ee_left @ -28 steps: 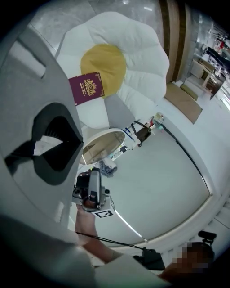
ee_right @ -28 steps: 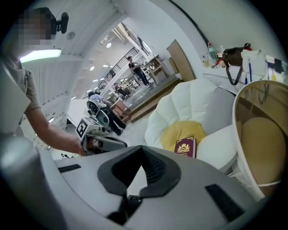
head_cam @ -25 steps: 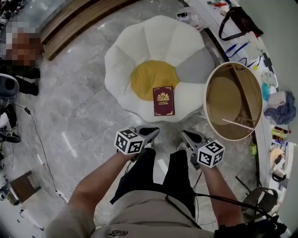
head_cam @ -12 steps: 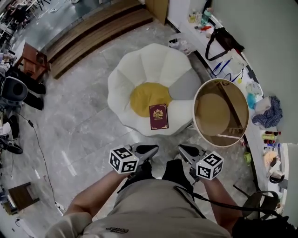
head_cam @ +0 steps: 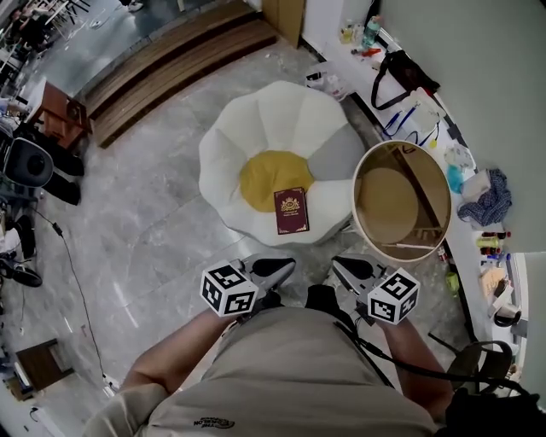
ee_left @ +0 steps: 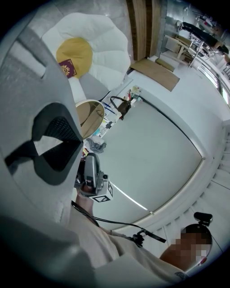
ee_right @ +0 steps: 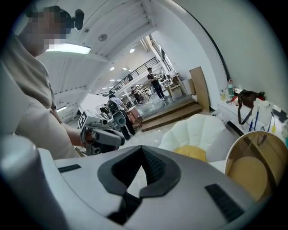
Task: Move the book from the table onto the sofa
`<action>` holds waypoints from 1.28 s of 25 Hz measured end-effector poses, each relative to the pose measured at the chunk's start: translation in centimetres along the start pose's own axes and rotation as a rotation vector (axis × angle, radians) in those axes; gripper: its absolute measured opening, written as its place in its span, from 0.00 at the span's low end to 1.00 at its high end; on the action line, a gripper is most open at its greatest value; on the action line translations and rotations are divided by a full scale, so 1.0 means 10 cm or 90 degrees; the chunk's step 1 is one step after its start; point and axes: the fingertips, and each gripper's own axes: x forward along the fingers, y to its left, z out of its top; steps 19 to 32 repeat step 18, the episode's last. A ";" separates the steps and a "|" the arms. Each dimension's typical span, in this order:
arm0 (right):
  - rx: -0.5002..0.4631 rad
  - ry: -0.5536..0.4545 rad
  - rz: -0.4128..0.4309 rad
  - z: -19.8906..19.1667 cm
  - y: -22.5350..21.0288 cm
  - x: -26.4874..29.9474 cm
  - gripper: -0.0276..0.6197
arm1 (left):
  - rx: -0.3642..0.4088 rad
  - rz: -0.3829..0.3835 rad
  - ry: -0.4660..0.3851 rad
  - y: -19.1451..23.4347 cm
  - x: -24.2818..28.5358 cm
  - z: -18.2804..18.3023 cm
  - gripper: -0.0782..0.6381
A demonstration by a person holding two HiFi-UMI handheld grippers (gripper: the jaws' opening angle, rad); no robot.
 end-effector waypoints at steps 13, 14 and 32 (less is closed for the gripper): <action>-0.009 0.006 0.004 0.02 0.12 0.23 0.06 | -0.010 0.016 0.001 0.22 -0.16 -0.08 0.12; -0.008 0.006 0.005 0.02 0.12 0.23 0.06 | -0.011 0.018 0.001 0.23 -0.17 -0.08 0.12; -0.009 0.005 0.009 -0.01 0.12 0.20 0.06 | -0.015 0.028 -0.003 0.22 -0.15 -0.09 0.12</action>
